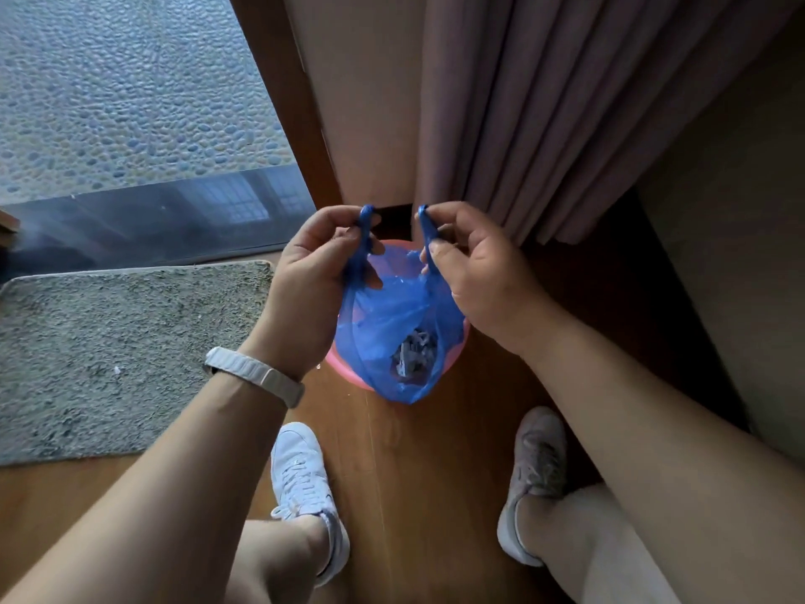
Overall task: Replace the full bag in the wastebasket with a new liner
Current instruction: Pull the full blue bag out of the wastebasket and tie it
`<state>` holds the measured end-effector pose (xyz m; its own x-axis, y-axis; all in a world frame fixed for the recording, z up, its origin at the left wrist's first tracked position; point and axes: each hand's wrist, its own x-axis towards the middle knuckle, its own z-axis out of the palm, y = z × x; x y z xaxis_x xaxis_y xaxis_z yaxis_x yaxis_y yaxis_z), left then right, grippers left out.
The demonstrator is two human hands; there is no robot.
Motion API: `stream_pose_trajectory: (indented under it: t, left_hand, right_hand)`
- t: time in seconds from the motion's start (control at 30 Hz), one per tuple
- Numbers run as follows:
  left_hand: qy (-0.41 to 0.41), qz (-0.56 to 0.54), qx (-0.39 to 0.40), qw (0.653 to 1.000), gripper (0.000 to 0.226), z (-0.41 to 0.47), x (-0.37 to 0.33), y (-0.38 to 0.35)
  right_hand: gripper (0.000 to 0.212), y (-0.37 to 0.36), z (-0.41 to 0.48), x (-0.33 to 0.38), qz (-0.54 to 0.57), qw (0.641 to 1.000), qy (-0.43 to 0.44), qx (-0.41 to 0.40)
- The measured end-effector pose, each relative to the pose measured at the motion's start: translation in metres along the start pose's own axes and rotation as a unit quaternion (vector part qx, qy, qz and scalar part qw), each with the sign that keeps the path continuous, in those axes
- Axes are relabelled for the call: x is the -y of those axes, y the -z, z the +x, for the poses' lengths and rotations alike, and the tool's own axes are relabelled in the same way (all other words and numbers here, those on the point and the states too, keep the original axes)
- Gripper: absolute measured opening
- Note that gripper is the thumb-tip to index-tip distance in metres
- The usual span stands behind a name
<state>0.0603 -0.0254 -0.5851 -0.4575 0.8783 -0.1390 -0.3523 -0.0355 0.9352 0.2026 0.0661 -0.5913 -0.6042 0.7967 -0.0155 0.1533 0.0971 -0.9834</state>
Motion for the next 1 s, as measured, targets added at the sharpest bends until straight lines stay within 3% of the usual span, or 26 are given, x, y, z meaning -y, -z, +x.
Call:
stream_pose_trajectory:
  t: [0.33,0.47,0.57,0.83,1.0]
  left_hand:
    - [0.028,0.050,0.028,0.998,0.015,0.014,0.022,-0.013]
    - [0.066,0.074,0.026,0.995,0.045,0.013,0.028,-0.012]
    - [0.091,0.077,0.023,0.993,0.052,0.014,0.029,-0.010]
    - [0.123,0.135,0.046,0.982,0.037,0.016,0.035,-0.002]
    - [0.117,0.137,0.050,0.982,0.009,0.016,0.037,0.003]
  right_hand:
    - [0.017,-0.015,0.004,-0.021,-0.044,0.998,-0.050,0.016]
    - [0.018,-0.019,0.005,-0.028,-0.020,0.998,-0.061,0.015]
    - [0.021,-0.018,0.004,-0.024,0.004,0.998,-0.062,0.024]
    - [0.024,-0.012,0.000,-0.017,0.021,0.996,-0.051,0.077]
    - [0.015,-0.012,0.002,-0.023,0.029,0.995,-0.048,0.080]
